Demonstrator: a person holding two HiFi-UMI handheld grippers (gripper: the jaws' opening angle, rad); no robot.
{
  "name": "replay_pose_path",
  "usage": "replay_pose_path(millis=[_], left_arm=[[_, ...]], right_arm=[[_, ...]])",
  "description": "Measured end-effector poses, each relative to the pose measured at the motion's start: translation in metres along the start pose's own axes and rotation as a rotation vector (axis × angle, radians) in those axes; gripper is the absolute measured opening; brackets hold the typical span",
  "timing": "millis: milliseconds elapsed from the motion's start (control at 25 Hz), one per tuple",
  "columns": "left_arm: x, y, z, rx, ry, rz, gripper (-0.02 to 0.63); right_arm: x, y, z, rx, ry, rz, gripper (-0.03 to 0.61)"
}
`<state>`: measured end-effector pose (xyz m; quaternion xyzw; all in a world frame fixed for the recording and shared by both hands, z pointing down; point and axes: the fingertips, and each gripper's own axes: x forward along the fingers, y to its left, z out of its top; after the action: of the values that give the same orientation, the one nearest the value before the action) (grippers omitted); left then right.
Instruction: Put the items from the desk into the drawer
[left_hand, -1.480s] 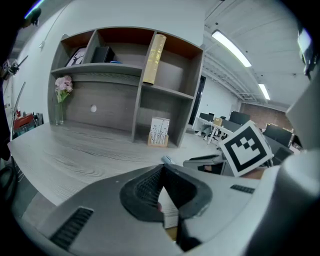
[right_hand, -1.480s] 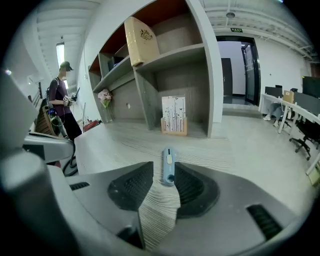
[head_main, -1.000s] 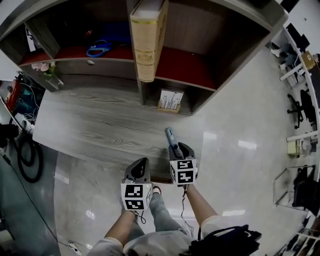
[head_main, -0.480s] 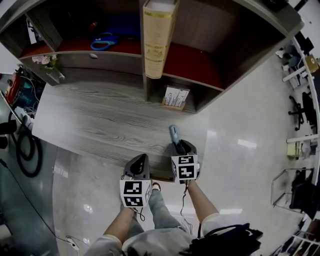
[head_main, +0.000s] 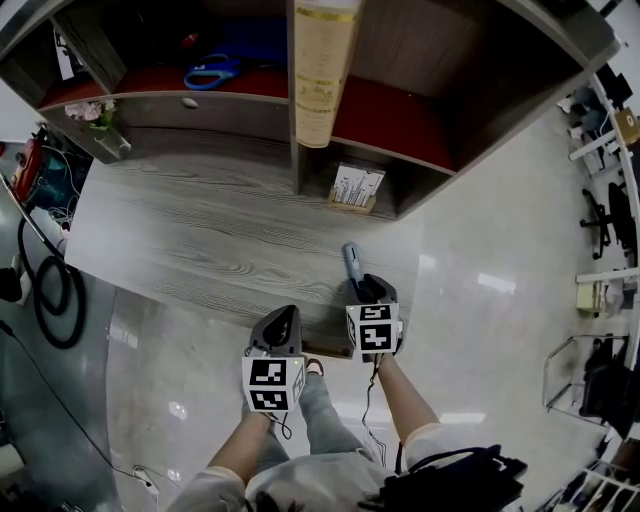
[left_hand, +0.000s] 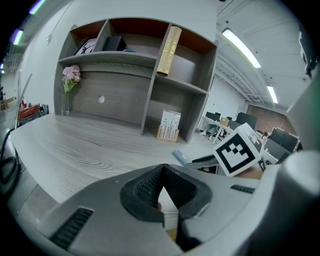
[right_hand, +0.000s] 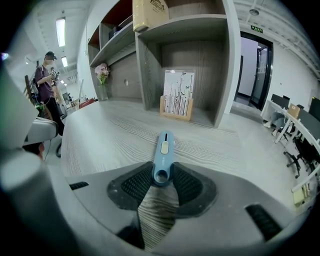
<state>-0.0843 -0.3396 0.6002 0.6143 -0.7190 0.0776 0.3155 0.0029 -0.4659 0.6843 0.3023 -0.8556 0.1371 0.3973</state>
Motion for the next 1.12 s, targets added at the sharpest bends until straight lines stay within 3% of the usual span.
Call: replay_pose_path(millis=[1120], left_arm=[[-0.036, -0.007, -0.007, 0.022, -0.008, 0.006, -0.002]], right_arm=[[-0.045, 0.009, 0.004, 0.022, -0.071, -0.010, 0.120]])
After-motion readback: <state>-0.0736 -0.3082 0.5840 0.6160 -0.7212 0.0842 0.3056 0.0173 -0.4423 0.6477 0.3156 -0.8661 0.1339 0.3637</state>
